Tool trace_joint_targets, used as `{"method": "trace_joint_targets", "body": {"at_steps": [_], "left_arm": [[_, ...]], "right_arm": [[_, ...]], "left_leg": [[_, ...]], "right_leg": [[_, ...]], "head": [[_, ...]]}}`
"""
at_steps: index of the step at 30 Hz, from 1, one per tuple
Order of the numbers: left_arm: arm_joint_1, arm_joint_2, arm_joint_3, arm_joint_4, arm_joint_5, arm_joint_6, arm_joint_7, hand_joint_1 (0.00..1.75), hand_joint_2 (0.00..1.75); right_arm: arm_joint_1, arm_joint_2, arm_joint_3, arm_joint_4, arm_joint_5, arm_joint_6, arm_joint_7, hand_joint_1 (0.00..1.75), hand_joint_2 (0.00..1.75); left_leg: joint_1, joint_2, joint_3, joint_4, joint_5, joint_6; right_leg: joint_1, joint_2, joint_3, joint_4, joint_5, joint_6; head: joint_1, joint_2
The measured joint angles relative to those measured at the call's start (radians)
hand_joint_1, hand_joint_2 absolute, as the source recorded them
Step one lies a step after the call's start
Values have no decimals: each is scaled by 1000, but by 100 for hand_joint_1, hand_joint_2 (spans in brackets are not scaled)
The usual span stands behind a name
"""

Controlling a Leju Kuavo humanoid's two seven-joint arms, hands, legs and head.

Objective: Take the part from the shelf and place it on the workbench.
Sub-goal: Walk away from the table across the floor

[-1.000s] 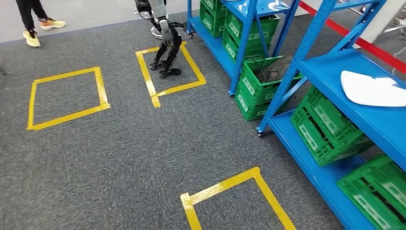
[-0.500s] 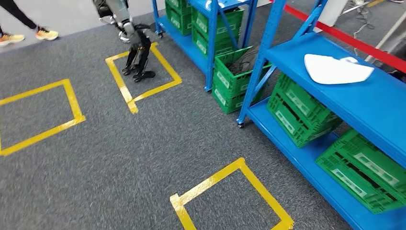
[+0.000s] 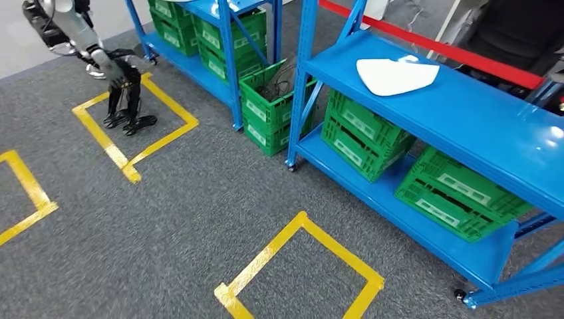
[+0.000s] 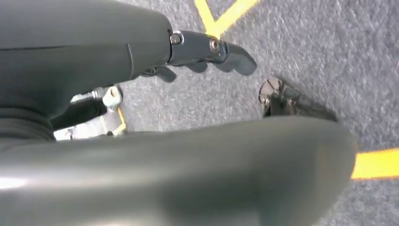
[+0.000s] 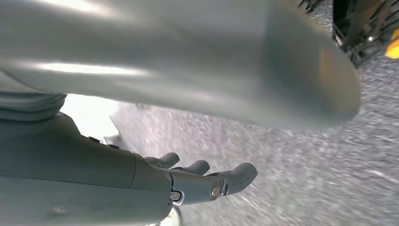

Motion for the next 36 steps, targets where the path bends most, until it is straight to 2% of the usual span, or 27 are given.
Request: {"method": "trace_joint_targets", "body": {"at_steps": [2,3,4,5,6,7,9,11,13,14,15,17,18,19,20,21,22,23,25,27,29,30,31,33,34,35,36], "left_arm": [[3,1,0,0,0,-1,-3,0,0],[4,1,0,0,1,-1,-4,0,0],[6,1,0,0,1,-1,-5,0,0],[6,1,0,0,1,-1,-5,0,0],[5,1,0,0,2,-1,-5,0,0],[4,1,0,0,2,-2,-5,0,0],[3,0,0,0,1,-3,-3,0,0],[2,-1,0,-1,0,-2,2,0,0],[-1,-3,0,-2,-1,-1,6,0,0],[-2,-4,0,-2,-2,0,6,0,0],[-3,-4,0,-3,-2,0,6,0,0],[0,-4,0,-3,-2,1,3,0,0],[1,-4,0,-3,-2,2,2,0,0],[3,-4,0,-3,-1,3,1,0,0],[4,-4,0,-3,-1,6,0,0,0],[5,-4,0,-3,-1,9,0,0,0],[5,-4,0,-3,-1,11,0,0,0],[5,-4,0,-2,0,13,2,0,0],[4,-4,0,-2,2,15,7,0,0],[1,-7,0,-3,5,15,12,0,0],[1,-10,0,-4,7,15,14,0,0],[2,-10,0,-4,7,16,16,0,0],[4,-9,0,-3,7,17,18,0,0],[6,-8,0,-3,8,18,23,0,0],[6,-8,0,-3,8,18,25,0,0],[7,-8,0,-3,7,19,25,0,0],[7,-8,0,-3,5,20,22,0,0]], "right_arm": [[-2,0,0,0,-1,0,-2,0,0],[-4,0,0,0,-1,0,-2,0,0],[-4,0,0,0,-1,0,-3,0,0],[-3,0,0,0,-1,0,-3,0,0],[-3,0,0,0,-1,0,-4,0,0],[-2,0,0,0,-1,0,-4,0,0],[-2,0,0,0,-1,0,-4,0,0],[-5,-1,0,0,-1,0,-5,0,0],[-6,-3,0,0,-1,0,-5,0,0],[-5,-4,0,0,-1,0,-5,0,0],[-4,-5,0,0,-1,-1,-4,0,0],[-6,-7,0,0,-1,-1,-3,0,0],[-7,-7,1,0,-1,0,-2,0,0],[-8,-7,1,0,-1,0,-2,0,0],[-8,-7,2,0,-1,1,-1,0,0],[-7,-7,2,0,-1,1,0,0,0],[-6,-7,2,0,-1,1,1,0,0],[-4,-7,2,0,0,2,2,0,0],[-4,-8,2,0,1,3,6,0,0],[-6,-9,3,0,2,3,9,0,0],[-6,-10,3,0,2,3,12,0,0],[-5,-11,3,0,3,3,14,0,0],[-4,-11,3,0,3,3,16,0,0],[-4,-12,4,0,4,4,18,0,0],[-5,-12,4,1,4,4,19,0,0],[-6,-12,4,1,4,4,21,0,0],[-6,-12,5,1,4,4,22,0,0]], "left_leg": [[-5,32,1,-3,-1,10],[-9,49,1,-3,-3,14],[-12,66,1,-3,-5,16],[-15,83,2,-3,-8,17],[-18,97,4,-3,-10,18],[-20,110,8,-3,-13,18],[-23,134,16,-3,-20,15],[-23,154,23,-4,-26,7],[-21,173,32,-10,-30,-3],[-20,165,36,-9,-33,-8],[-19,143,32,6,-46,-12],[-15,82,-10,95,-93,-18],[-13,64,-44,162,-121,-20],[-11,55,-77,221,-137,-23],[-10,52,-101,254,-138,-25],[-8,50,-111,256,-121,-26],[-6,46,-102,219,-87,-27],[-3,37,-81,156,-44,-29],[3,-11,-37,45,-1,-31],[5,-42,-20,14,-5,-26],[5,-26,-16,16,-5,-13],[5,-15,-16,15,-4,-7],[4,-3,-14,14,-4,-2],[-2,23,-15,13,-4,7],[-6,36,-16,14,-5,10],[-10,49,-16,14,-6,12],[-13,60,-16,14,-7,13]], "right_leg": [[3,-74,-54,109,-57,4],[3,-93,-90,177,-86,5],[3,-102,-118,231,-105,6],[3,-106,-131,254,-105,5],[4,-110,-123,236,-85,2],[7,-117,-95,182,-53,-4],[19,-160,-24,42,4,-21],[32,-185,9,-26,19,-36],[36,-164,13,-36,20,-46],[33,-153,24,-48,25,-49],[29,-141,36,-60,32,-53],[20,-120,54,-76,43,-59],[19,-107,54,-76,44,-61],[19,-93,54,-76,43,-61],[18,-77,54,-74,42,-60],[16,-61,55,-71,40,-57],[14,-44,55,-67,37,-53],[11,-28,55,-61,33,-48],[5,-2,48,-46,24,-33],[1,19,32,-34,21,-19],[-2,38,14,-31,22,-10],[-1,27,7,-23,18,-6],[0,1,-8,-1,5,-3],[4,-72,-59,103,-46,0],[4,-95,-95,170,-74,0],[4,-105,-121,220,-89,-2],[5,-108,-130,237,-85,-6]], "head": [[15,0],[21,0],[24,0],[25,0],[27,0],[28,0],[31,0],[31,0],[32,0],[32,0],[31,0],[21,0],[15,0],[10,0],[6,0],[3,0],[0,0],[-3,0],[-8,0],[-12,0],[-9,0],[-5,0],[2,0],[18,0],[25,0],[29,0],[31,0]]}}
